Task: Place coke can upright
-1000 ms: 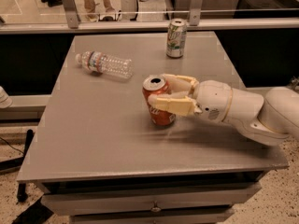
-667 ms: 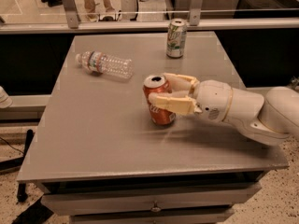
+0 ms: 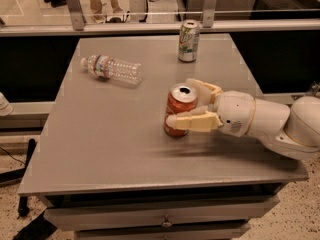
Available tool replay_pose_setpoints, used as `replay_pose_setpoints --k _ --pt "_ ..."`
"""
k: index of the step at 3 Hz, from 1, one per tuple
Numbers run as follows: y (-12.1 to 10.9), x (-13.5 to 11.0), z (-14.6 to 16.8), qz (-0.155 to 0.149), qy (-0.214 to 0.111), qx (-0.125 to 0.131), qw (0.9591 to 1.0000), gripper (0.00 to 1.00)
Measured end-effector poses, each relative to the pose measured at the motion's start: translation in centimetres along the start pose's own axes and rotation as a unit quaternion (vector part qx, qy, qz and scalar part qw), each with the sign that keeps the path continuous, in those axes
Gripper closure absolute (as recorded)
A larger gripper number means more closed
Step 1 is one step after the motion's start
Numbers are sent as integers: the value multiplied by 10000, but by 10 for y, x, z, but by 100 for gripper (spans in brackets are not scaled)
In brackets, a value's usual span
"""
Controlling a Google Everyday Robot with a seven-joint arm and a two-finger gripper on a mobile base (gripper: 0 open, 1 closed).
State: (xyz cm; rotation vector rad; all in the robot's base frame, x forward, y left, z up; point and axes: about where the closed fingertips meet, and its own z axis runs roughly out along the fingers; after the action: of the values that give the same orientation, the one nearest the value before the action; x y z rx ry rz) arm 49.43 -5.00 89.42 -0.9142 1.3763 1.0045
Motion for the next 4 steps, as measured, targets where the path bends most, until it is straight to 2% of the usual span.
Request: replay_pose_setpoints --k 2,3,4 --pt "-4 16 -26 22 327 124 9994 0" --pt "-7 18 -39 -40 500 172 9986 0" --pt "-18 14 -66 -168 657 327 9972 0"
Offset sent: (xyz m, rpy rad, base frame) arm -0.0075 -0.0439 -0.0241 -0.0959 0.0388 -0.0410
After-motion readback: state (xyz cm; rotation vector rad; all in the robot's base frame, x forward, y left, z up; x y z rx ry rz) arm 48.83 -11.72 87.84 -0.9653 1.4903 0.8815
